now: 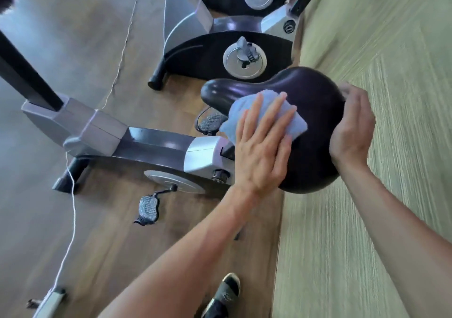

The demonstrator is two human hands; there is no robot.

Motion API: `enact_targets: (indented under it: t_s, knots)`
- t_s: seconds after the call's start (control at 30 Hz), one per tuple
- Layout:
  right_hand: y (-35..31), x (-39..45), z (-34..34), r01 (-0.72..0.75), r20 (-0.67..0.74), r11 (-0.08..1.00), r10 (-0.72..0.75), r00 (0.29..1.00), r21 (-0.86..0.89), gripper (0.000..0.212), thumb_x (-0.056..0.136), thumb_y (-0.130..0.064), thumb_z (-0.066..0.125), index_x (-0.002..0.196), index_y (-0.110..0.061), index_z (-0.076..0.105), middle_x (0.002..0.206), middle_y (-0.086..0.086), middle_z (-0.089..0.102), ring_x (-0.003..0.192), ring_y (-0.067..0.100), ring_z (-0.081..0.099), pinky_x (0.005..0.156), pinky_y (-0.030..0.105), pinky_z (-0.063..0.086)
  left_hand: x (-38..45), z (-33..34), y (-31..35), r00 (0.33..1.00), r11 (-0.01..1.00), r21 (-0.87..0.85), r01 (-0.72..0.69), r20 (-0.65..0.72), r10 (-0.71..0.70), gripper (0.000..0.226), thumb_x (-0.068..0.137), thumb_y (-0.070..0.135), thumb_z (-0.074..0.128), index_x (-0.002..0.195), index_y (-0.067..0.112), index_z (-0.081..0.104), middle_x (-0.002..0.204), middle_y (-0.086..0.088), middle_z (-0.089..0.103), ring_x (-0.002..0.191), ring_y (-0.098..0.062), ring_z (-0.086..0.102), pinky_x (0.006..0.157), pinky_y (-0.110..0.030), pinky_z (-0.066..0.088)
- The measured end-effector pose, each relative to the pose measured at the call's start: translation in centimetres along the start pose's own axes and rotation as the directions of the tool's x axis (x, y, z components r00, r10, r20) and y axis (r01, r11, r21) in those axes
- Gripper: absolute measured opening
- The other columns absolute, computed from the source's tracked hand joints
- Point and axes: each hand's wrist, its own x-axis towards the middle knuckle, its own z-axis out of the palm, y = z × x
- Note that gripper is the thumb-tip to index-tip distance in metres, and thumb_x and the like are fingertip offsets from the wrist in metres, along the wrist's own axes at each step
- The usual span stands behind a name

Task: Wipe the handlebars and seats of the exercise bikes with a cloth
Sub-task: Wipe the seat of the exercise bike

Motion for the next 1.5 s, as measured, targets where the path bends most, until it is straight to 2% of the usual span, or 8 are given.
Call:
enact_targets:
  t_s: [0.2,0.37,0.57,0.77,1.03,1.2,1.33,1.5]
  knots:
    - [0.1,0.0,-0.2,0.055,0.028,0.996,-0.053,0.998,-0.076,0.046,0.107,-0.032,0.027,0.128,-0.016,0.064,0.129,-0.005,0.066,0.122,0.015,0.057,0.112,0.054,0.035,-3.6,-1.1,-0.4,0.913,0.930,-0.070,-0.361,0.177,0.368,0.048,0.104,0.022,0.042,0.148,0.009,0.052,0.161,-0.012,0.039,0.155,-0.032,0.025,0.125,-0.049,0.021]
    - [0.1,0.1,-0.1,0.046,0.058,0.996,-0.041,0.997,-0.076,0.046,0.107,-0.035,0.025,0.129,-0.022,0.063,0.131,-0.009,0.065,0.123,0.015,0.057,0.113,0.054,0.035,-0.5,0.4,0.5,0.996,0.997,-0.043,0.070,-0.050,-0.072,0.047,0.103,0.015,0.048,0.149,0.004,0.050,0.164,-0.016,0.031,0.157,-0.033,0.018,0.124,-0.056,0.021]
    - [0.3,0.2,-0.2,-0.016,0.043,1.000,0.017,0.999,-0.017,0.048,0.103,-0.046,0.026,0.127,-0.029,0.064,0.136,-0.012,0.063,0.130,0.014,0.054,0.113,0.049,0.038,-4.3,-0.5,-0.8,0.968,0.969,-0.076,-0.237,0.071,0.242,0.049,0.103,0.022,0.043,0.148,0.006,0.052,0.163,-0.015,0.033,0.156,-0.034,0.021,0.126,-0.047,0.015]
    - [-0.9,-0.2,0.1,0.099,0.105,0.982,-0.082,0.991,-0.160,0.048,0.108,-0.040,0.022,0.130,-0.024,0.061,0.144,-0.009,0.058,0.136,0.018,0.048,0.118,0.045,0.031,4.4,0.0,-2.8,0.950,0.964,0.091,0.251,-0.212,-0.227,0.046,0.104,0.023,0.046,0.149,0.015,0.052,0.167,-0.006,0.030,0.158,-0.029,0.012,0.128,-0.047,0.006]
    - [-0.8,-0.4,-0.2,0.103,0.112,0.982,-0.087,0.990,-0.156,0.049,0.106,-0.034,0.023,0.130,-0.016,0.061,0.147,-0.004,0.056,0.135,0.020,0.049,0.112,0.033,0.033,-1.7,-1.3,-1.4,0.940,0.958,0.017,-0.288,0.197,0.279,0.051,0.101,0.024,0.039,0.149,0.015,0.052,0.164,-0.006,0.036,0.157,-0.030,0.019,0.126,-0.050,0.016]
    - [-1.1,-0.5,0.1,0.095,0.108,0.979,-0.076,0.991,-0.180,0.050,0.107,-0.039,0.023,0.131,-0.018,0.061,0.143,-0.005,0.059,0.130,0.021,0.051,0.110,0.036,0.035,4.1,-0.7,-2.0,0.993,0.985,0.128,0.117,0.006,-0.119,0.044,0.096,0.018,0.050,0.137,0.007,0.063,0.151,-0.013,0.051,0.149,-0.039,0.031,0.121,-0.055,0.021]
    - [-1.1,-0.5,-0.2,0.061,0.064,0.991,-0.054,0.996,-0.116,0.048,0.106,-0.037,0.024,0.128,-0.019,0.063,0.138,-0.007,0.062,0.126,0.015,0.054,0.107,0.032,0.038,-0.2,-1.0,-1.2,0.880,0.928,-0.071,-0.366,0.297,0.370,0.048,0.096,0.023,0.044,0.138,0.010,0.064,0.150,-0.010,0.055,0.149,-0.038,0.034,0.123,-0.052,0.022]
    - [-1.5,-1.1,-0.4,-0.048,0.036,0.994,0.051,0.998,-0.096,0.047,0.108,-0.043,0.020,0.126,-0.028,0.061,0.130,-0.017,0.061,0.122,0.013,0.054,0.109,0.044,0.040,4.5,-0.3,-0.9,0.983,0.989,0.146,0.027,0.177,-0.053,0.049,0.091,0.027,0.042,0.128,0.011,0.070,0.140,-0.006,0.063,0.147,-0.038,0.037,0.123,-0.047,0.020]
